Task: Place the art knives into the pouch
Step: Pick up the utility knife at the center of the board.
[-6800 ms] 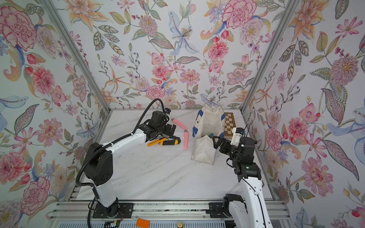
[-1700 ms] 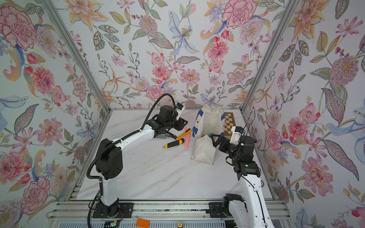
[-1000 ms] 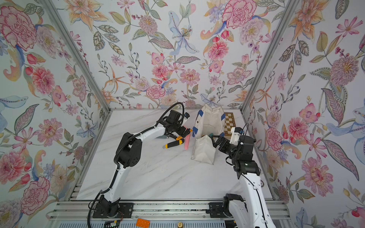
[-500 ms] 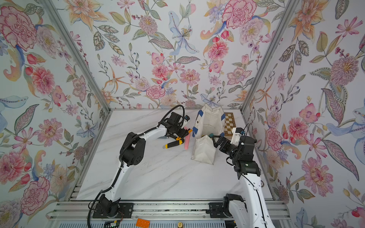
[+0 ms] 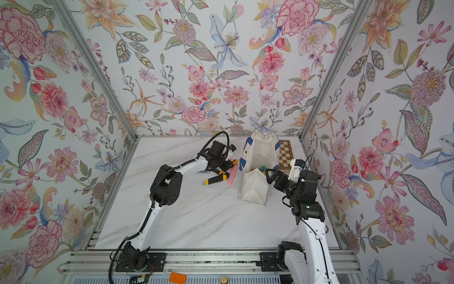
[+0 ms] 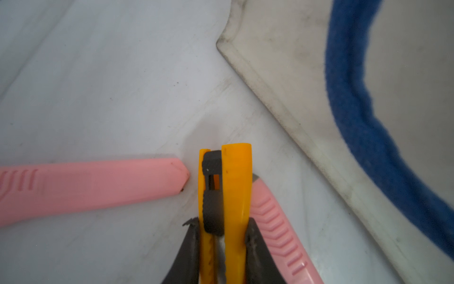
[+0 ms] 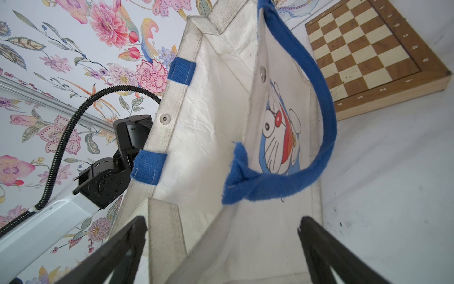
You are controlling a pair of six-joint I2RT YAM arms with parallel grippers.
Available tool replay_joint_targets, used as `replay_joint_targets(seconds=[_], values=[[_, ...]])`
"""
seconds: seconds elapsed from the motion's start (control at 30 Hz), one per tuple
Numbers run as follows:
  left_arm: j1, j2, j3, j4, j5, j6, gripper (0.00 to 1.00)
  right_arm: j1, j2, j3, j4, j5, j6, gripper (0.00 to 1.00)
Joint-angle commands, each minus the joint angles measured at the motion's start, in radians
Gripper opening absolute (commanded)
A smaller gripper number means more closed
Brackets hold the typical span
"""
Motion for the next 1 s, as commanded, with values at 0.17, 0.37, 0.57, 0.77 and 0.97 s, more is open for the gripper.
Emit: replay_joint_targets(seconds=[0.17, 0.37, 0.57, 0.77, 0.97], values=[[0.008, -0.057, -0.123, 0.076, 0.015, -0.051, 0.10, -0.011, -0.005, -0.018, -0.011, 0.005, -0.013, 0.99], [0.013, -0.065, -0.122, 0.072, -0.014, -0.066, 0.05, -0.011, 0.003, -0.016, -0.012, 0.004, -0.010, 0.99], [0.013, -0.147, -0.156, 0.107, -0.012, -0.114, 0.00, -0.011, 0.010, -0.016, -0.011, 0.004, -0.010, 0.99], [0.010, -0.306, -0.239, 0.162, -0.011, -0.177, 0.00, -0.012, 0.015, -0.009, -0.009, -0.018, -0.010, 0.99], [-0.010, -0.470, -0.280, 0.180, -0.023, -0.203, 0.00, -0.011, 0.010, 0.000, -0.009, -0.031, -0.014, 0.99]])
